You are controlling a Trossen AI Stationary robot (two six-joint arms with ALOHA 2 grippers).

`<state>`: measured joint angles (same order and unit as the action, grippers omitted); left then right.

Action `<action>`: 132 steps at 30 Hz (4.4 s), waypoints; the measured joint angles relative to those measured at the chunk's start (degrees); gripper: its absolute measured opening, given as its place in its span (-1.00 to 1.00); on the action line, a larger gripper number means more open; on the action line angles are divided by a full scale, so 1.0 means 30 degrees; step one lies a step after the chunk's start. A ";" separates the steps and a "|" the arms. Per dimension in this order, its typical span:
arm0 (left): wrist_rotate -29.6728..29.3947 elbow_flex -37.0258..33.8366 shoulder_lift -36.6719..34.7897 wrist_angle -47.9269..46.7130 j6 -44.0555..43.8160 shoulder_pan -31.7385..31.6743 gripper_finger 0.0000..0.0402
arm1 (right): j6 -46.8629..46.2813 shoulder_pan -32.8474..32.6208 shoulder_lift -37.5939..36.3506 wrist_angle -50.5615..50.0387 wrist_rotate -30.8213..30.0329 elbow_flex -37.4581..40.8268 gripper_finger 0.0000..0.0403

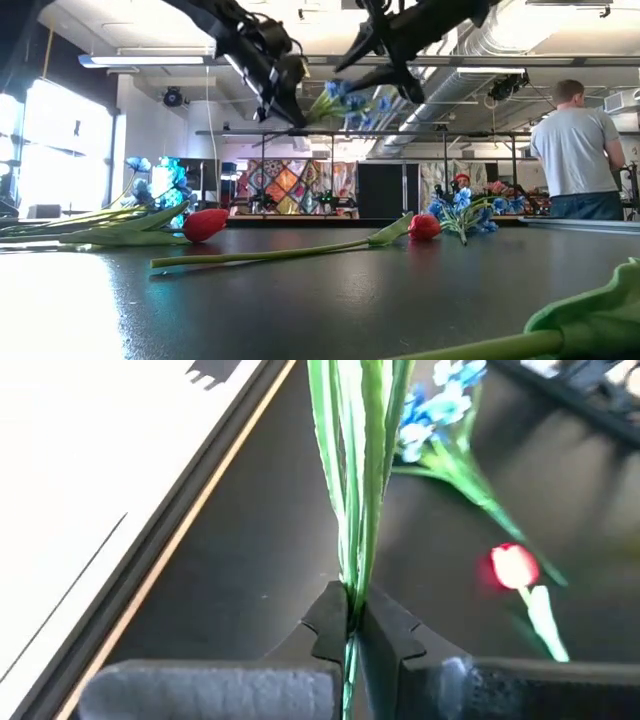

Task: Sort flowers into vase by color
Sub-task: Put the top center blue flowers into the blue vase

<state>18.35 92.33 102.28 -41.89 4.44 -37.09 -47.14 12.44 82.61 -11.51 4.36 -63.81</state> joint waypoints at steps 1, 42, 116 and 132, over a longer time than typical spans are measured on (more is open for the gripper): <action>0.0094 -0.0007 -0.0235 -0.0045 -0.0118 0.0028 -1.00 | 0.0298 0.0252 -0.0105 0.0311 -0.0011 0.0000 -0.33; 0.0835 -0.7723 -0.8715 0.6162 -0.4404 0.3405 -1.00 | 0.9367 0.1649 0.3853 0.3292 0.0554 -0.6254 -0.49; -0.4735 -0.7723 -0.9982 0.4879 -0.4454 0.2875 -0.95 | 1.3830 0.2363 0.7976 -0.1861 0.1690 -1.3526 -0.45; -0.8682 -0.8397 -1.1608 0.4456 -0.4204 -0.1728 -1.00 | 1.2701 0.2487 0.7904 -0.9768 -0.1323 -1.5701 -0.08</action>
<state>-7.70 67.14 67.46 -28.52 -8.18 -42.27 -9.04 19.90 106.32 -40.81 0.39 -110.91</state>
